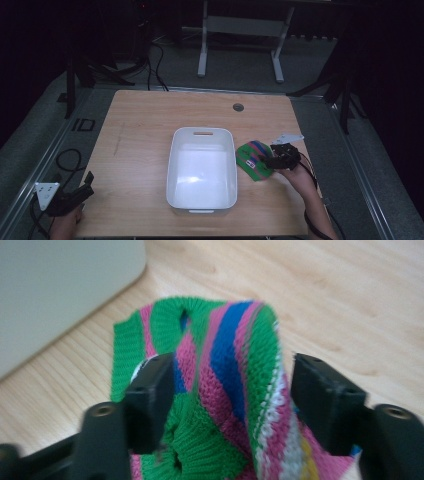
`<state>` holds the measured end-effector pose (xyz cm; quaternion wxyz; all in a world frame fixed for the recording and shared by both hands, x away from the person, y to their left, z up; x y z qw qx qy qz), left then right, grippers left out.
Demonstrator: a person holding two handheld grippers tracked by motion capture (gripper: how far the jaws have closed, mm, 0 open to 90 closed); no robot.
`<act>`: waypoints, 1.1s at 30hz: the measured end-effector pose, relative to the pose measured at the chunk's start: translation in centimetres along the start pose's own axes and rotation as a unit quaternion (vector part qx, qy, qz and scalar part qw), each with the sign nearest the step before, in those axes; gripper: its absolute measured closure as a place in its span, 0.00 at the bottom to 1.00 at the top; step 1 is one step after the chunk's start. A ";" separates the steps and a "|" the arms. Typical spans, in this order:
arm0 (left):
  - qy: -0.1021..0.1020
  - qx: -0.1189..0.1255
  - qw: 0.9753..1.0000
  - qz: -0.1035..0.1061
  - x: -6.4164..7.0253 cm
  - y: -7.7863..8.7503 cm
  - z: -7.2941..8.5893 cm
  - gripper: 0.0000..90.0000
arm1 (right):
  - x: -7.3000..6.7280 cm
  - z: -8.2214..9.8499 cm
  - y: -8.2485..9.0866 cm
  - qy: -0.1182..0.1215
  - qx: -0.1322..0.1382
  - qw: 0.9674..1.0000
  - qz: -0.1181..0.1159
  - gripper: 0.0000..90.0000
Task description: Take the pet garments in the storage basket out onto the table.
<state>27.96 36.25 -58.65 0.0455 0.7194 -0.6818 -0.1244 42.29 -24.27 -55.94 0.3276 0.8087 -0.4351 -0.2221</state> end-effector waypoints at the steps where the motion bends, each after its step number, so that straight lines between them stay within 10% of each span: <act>1: 0.000 0.000 1.000 0.000 0.0 0.0 0.0 0.01 | 0.0 -0.3 0.4 0.000 0.004 1.000 0.001 0.31; 5: 0.002 0.000 1.000 0.000 0.0 0.0 0.0 0.01 | 0.2 -1.4 2.2 -0.016 0.033 0.999 -0.011 0.12; 18: 0.002 -0.001 1.000 0.001 0.0 0.0 0.0 0.01 | 2.2 -1.3 4.8 -0.034 0.086 0.996 0.015 0.13; 33: 0.000 0.000 1.000 0.000 0.0 0.0 0.0 0.01 | 6.9 5.2 4.6 -0.094 0.114 0.988 0.046 0.13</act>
Point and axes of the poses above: each handheld gripper's, and its own axes: y roughly backward along the jaws, z roughly out of its underside, x roughly to its right, the point moved 8 cm from there along -y, roughly forward along the jaws, and after that the axes turned 13 degrees about -y, right-handed, at the moved point
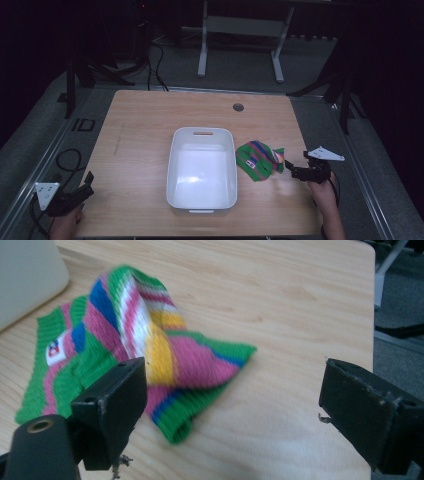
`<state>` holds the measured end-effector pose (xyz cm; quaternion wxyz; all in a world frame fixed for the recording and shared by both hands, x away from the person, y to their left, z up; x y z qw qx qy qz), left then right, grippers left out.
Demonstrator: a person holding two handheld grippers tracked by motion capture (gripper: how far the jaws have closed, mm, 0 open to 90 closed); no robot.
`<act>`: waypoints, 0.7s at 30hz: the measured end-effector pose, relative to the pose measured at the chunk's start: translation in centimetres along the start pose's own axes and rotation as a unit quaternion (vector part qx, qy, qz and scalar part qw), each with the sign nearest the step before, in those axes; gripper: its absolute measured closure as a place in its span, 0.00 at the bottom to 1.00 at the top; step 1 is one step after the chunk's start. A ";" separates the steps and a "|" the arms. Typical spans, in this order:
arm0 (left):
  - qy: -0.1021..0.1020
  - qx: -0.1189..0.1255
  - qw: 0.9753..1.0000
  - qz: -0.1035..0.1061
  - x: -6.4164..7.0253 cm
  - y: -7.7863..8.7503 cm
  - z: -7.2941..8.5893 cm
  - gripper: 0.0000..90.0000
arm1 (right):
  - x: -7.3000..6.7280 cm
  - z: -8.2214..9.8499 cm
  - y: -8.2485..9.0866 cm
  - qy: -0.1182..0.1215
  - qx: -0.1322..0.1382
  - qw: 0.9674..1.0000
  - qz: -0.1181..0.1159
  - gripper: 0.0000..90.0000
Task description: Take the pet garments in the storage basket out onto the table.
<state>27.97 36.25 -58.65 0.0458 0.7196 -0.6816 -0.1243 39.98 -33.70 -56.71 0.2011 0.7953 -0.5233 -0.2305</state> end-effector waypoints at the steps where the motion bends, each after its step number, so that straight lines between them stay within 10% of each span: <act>1: 0.001 -0.001 1.000 0.000 0.0 0.0 0.0 0.01 | 0.2 0.3 0.1 -0.004 0.001 1.000 0.001 0.13; 21: -0.001 0.000 1.000 0.001 0.0 0.0 0.0 0.01 | 2.4 4.6 3.2 -0.068 0.056 0.994 0.061 0.14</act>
Point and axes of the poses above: each handheld gripper's, and its own axes: y roughly backward along the jaws, z roughly out of its underside, x roughly to its right, the point moved 8 cm from there along -y, roughly forward along the jaws, and after that the axes turned 13 degrees about -y, right-handed, at the moved point
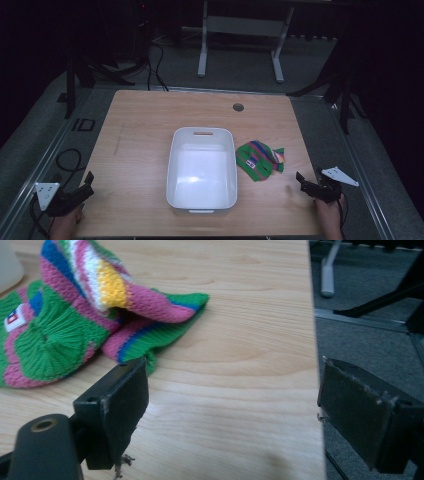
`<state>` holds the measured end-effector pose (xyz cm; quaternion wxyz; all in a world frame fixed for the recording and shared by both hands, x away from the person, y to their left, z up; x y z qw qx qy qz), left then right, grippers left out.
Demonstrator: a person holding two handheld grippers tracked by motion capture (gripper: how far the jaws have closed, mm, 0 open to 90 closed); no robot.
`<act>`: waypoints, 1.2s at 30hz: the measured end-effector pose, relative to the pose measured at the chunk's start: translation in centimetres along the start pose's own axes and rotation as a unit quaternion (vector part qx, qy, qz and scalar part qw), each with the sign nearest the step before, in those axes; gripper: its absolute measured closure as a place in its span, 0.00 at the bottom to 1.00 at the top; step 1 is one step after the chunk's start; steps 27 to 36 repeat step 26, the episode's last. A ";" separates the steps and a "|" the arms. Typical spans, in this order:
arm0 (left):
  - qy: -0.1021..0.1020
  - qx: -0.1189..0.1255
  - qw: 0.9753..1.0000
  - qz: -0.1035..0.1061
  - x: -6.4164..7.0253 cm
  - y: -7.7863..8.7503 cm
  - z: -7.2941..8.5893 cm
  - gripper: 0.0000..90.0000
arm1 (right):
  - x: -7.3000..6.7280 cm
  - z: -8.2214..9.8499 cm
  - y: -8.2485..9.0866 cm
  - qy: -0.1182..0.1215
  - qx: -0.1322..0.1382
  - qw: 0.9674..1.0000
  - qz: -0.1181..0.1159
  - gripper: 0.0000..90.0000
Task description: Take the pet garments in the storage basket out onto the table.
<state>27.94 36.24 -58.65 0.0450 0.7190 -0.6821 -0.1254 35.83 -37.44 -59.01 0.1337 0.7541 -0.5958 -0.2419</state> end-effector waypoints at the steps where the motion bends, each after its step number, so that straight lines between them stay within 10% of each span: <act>1: 0.000 0.000 1.000 0.000 0.0 0.0 0.0 0.01 | 0.0 0.0 0.0 0.000 0.000 1.000 0.000 0.14; 13: 0.003 0.001 1.000 -0.001 0.0 0.0 0.0 0.01 | 1.2 0.2 1.2 -0.032 0.051 0.998 0.017 0.14; 36: 0.004 0.001 1.000 -0.001 0.0 0.0 0.0 0.01 | 1.5 0.2 1.0 -0.053 0.039 0.998 0.008 0.15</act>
Point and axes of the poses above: each handheld gripper's, and its own axes: y roughly backward along the jaws, z roughly out of its underside, x roughly to its right, the point moved 8 cm from there along -y, roughly forward along the jaws, and after that the axes turned 13 degrees about -y, right-handed, at the moved point
